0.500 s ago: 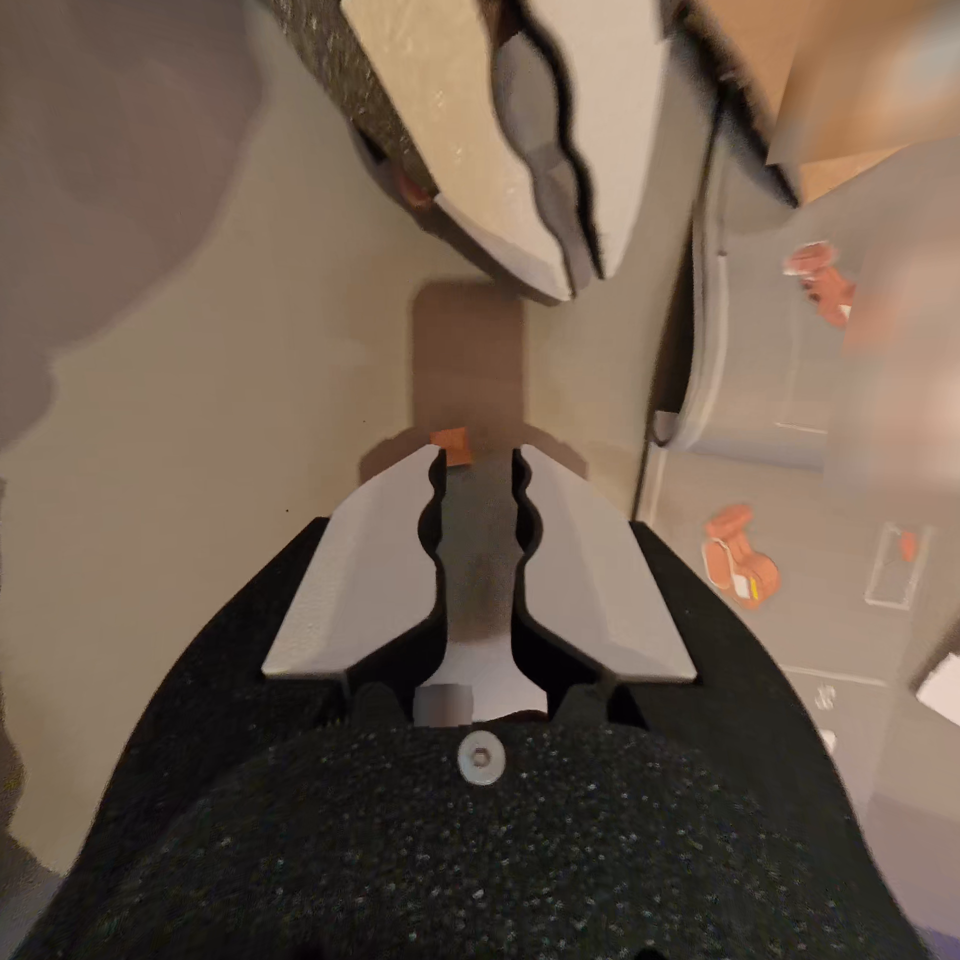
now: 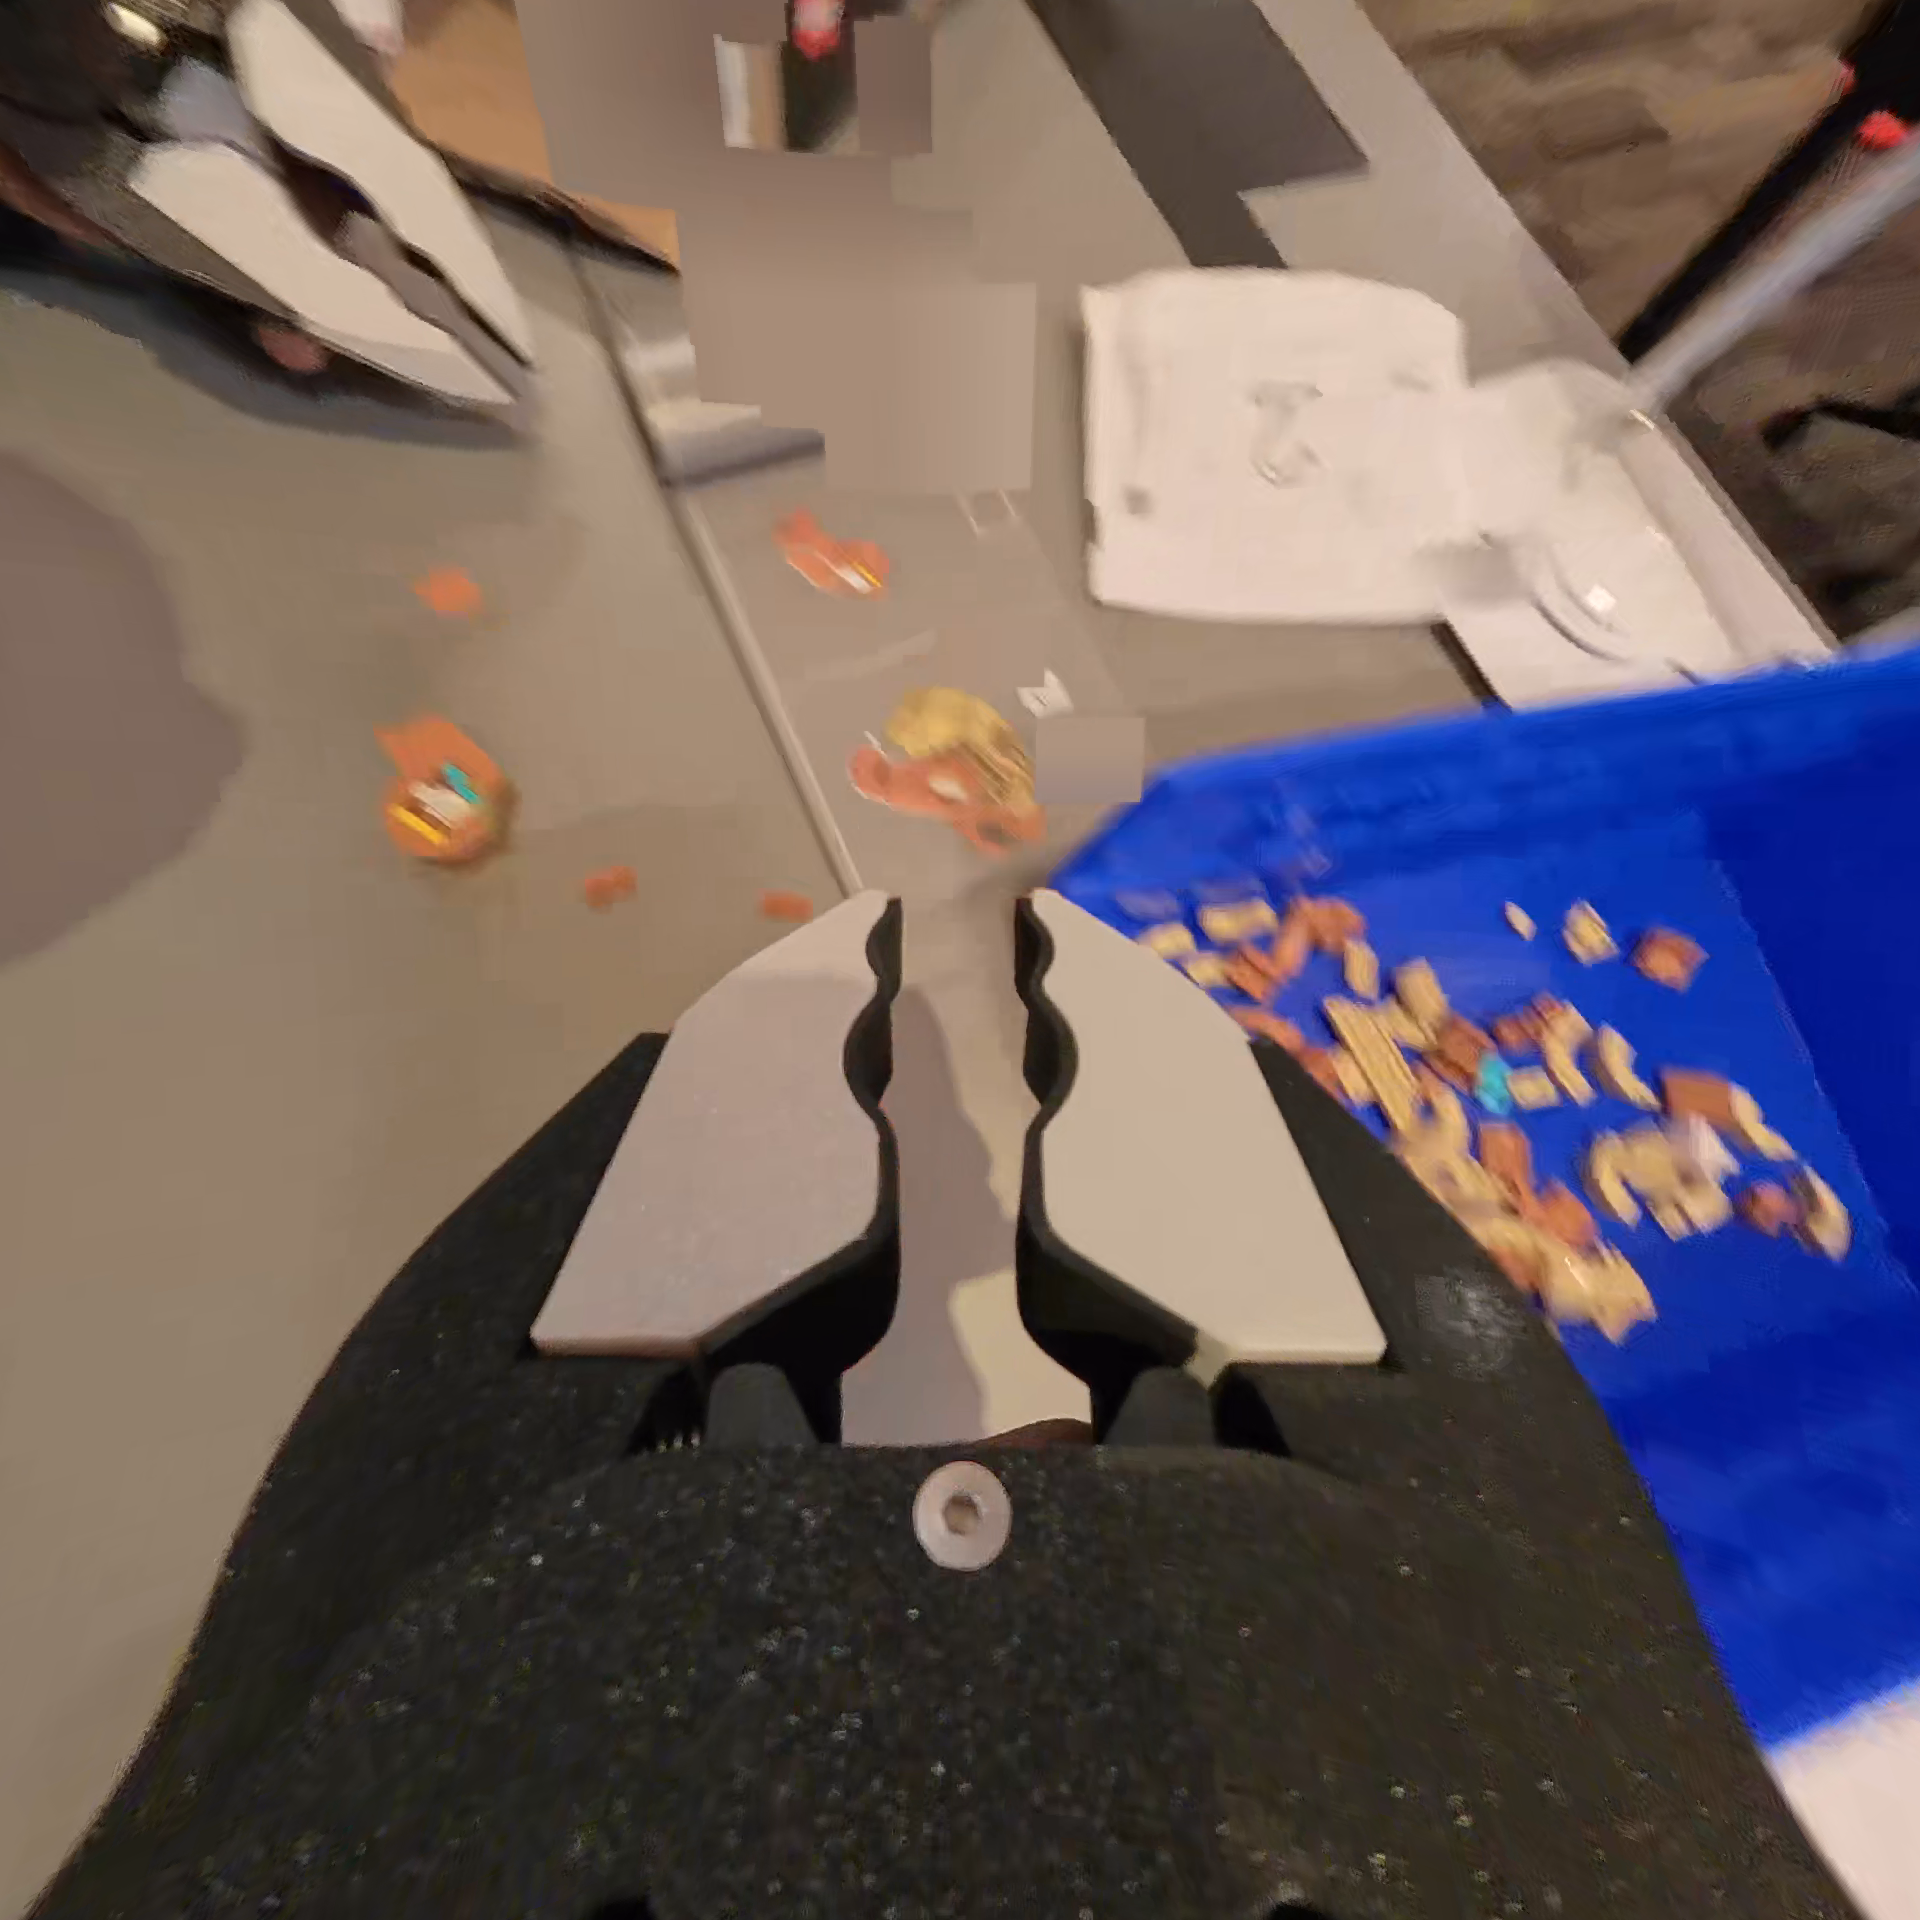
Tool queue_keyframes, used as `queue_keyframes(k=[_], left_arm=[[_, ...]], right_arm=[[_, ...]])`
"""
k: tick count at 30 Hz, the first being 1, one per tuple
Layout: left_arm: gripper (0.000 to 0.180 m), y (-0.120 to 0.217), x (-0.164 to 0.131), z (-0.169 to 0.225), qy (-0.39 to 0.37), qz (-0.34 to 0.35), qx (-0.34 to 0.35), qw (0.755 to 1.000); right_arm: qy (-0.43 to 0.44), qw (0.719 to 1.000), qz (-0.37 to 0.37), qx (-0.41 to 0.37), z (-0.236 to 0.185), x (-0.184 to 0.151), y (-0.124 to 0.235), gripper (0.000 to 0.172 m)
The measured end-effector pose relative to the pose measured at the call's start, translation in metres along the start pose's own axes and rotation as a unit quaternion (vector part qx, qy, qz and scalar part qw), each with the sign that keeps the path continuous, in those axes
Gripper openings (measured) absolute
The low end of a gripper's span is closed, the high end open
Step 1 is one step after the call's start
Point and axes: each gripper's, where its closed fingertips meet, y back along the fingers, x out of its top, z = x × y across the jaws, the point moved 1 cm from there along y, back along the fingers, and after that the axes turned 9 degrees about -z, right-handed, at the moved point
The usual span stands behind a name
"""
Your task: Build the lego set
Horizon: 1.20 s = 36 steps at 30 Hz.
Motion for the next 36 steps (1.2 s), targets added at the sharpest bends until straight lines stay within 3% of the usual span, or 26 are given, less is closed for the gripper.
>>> queue_keyframes(k=[4, 11, 24, 28, 32, 34, 36], left_arm=[[0.009, -0.008, 0.004, 0.001, -0.014, -0.006, -0.001, 1.000], [0.008, -0.016, 0.009, -0.006, 0.002, -0.016, 0.021, 1.000], [0.008, -0.021, 0.010, -0.003, -0.021, -0.030, 0.037, 0.999], [0.008, -0.022, 0.009, -0.005, -0.016, -0.032, 0.040, 0.999], [0.007, -0.021, 0.010, -0.003, -0.026, -0.030, 0.048, 0.998], [0.007, -0.020, 0.010, -0.003, -0.029, -0.029, 0.049, 0.998], [0.007, -0.020, 0.009, -0.002, -0.031, -0.028, 0.048, 0.998]], right_arm=[[-0.053, 0.998, 0.015, -0.013, 0.029, -0.041, 0.017, 0.020], [-0.043, 0.999, -0.015, -0.008, 0.034, -0.081, 0.011, 0.020], [-0.034, 0.999, -0.005, -0.027, 0.035, -0.078, 0.014, 0.020], [0.004, 0.998, -0.023, -0.060, 0.066, -0.061, 0.014, 0.020], [0.073, 0.991, -0.087, -0.073, 0.112, -0.038, -0.005, 0.020], [0.164, 0.970, -0.157, -0.086, 0.139, -0.036, -0.027, 0.020], [0.297, 0.926, -0.218, -0.086, 0.160, -0.040, -0.051, 0.021]])
